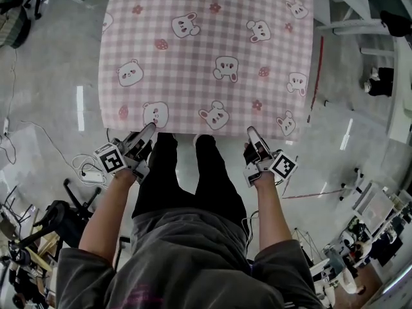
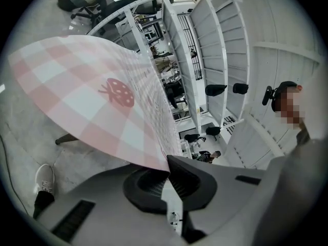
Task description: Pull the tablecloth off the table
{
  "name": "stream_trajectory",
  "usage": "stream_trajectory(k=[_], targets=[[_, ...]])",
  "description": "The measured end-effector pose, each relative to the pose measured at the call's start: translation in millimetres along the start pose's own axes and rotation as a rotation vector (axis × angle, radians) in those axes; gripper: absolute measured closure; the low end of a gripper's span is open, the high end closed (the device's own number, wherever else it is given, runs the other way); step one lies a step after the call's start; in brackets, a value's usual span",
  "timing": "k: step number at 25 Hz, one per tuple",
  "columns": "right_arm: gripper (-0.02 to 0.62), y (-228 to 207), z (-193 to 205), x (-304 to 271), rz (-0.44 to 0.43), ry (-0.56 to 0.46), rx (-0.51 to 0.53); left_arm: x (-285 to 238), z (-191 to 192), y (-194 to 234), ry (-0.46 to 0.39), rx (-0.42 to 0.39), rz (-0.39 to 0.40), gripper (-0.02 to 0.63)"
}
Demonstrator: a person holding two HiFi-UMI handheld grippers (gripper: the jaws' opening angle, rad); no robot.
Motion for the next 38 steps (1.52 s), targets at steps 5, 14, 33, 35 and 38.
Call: stream_trajectory(k=[5, 14, 33, 35, 38], targets=[[0.591, 9.4, 10.2, 14.2, 0.019, -0.017, -0.003, 11.7, 2.3, -13.5, 0.012, -0.009, 0.025, 0.606], [0.591, 0.8, 5.3, -10.6, -0.282, -0.251, 0.452, 0.2, 15.7, 45.6, -0.244, -0.365, 0.462, 0.606], [0.591, 15.6, 9.2, 2.1, -0.342, -0.371, 0.44, 0.9, -4.4, 21.0, -0.2, -0.459, 0.55, 0.606], [0.591, 16.6, 9.6, 5.1, -0.352, -0.368, 0.443, 3.7, -1.3, 18.1, -0.211, -0.461, 0.549, 0.606], [0.591, 17.4, 8.3, 8.8, -0.38, -0.36, 0.453, 6.7, 4.0, 13.8, -0.233, -0.471, 0.547, 0.606]])
Point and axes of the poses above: the fingertips, and each gripper's own axes: x backward along the fingers, y to its left, z out of its underside, the point moved 5 cm from there along x, backward along the fingers, and after that the axes turned 3 degrees about z, right-handed, at the moved point
